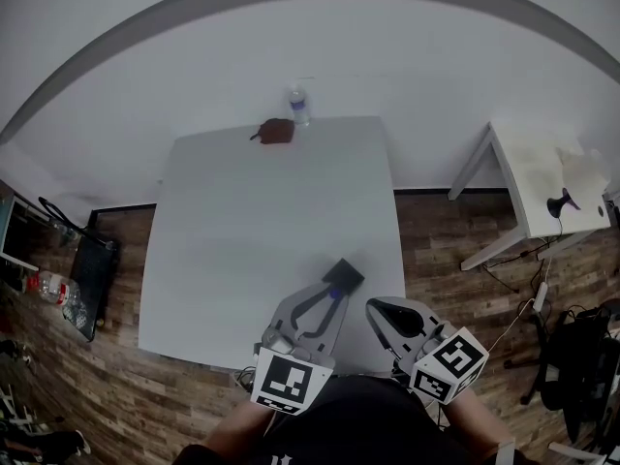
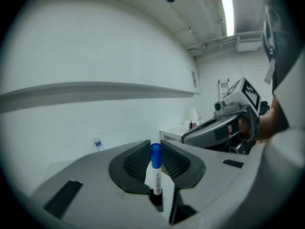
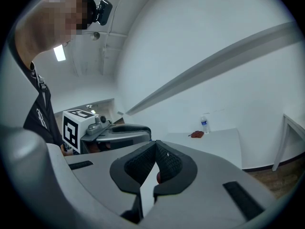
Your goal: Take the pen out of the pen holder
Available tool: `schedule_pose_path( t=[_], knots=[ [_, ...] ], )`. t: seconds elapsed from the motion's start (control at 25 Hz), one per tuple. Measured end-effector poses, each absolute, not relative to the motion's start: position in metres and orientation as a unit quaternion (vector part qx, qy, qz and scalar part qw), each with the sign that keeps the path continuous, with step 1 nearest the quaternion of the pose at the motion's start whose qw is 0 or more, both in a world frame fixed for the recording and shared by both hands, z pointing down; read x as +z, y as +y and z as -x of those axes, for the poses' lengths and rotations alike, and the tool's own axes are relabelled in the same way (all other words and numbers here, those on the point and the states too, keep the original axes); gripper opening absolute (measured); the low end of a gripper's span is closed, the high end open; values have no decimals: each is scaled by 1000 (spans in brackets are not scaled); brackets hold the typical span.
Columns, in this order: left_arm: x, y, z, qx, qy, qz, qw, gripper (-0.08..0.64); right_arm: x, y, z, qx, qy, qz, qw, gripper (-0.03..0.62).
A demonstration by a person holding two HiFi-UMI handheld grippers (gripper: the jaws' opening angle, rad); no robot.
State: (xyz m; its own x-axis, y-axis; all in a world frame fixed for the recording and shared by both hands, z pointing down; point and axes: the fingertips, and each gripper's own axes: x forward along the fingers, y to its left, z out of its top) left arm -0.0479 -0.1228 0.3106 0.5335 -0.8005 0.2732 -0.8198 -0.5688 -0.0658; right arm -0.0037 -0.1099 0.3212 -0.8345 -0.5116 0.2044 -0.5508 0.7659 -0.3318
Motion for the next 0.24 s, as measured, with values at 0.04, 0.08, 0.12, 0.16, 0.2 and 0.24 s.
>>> schedule_pose_path(
  t=[0.04,0.08,0.12,0.16,0.2,0.24],
  knots=[
    [311,-123,48,138,-462,-875,35,67,321,-110,4,191,-938,-284,51,14],
    [311,-123,47,138,-462,-876,35,67,321,-110,4,190,-938,-284,51,14],
    [311,-124,47,138,-461,-876,35,67,321,-111,3,190,-938,-285,51,14],
    [311,-124,46,138,-461,-876,35,67,321,-111,3,189,-938,-285,51,14],
    [311,-125,45,137,-461,-876,35,67,321,-112,2,189,-938,-286,50,14],
    [311,-125,45,137,-461,-876,36,67,321,-112,1,188,-938,-286,50,14]
  ],
)
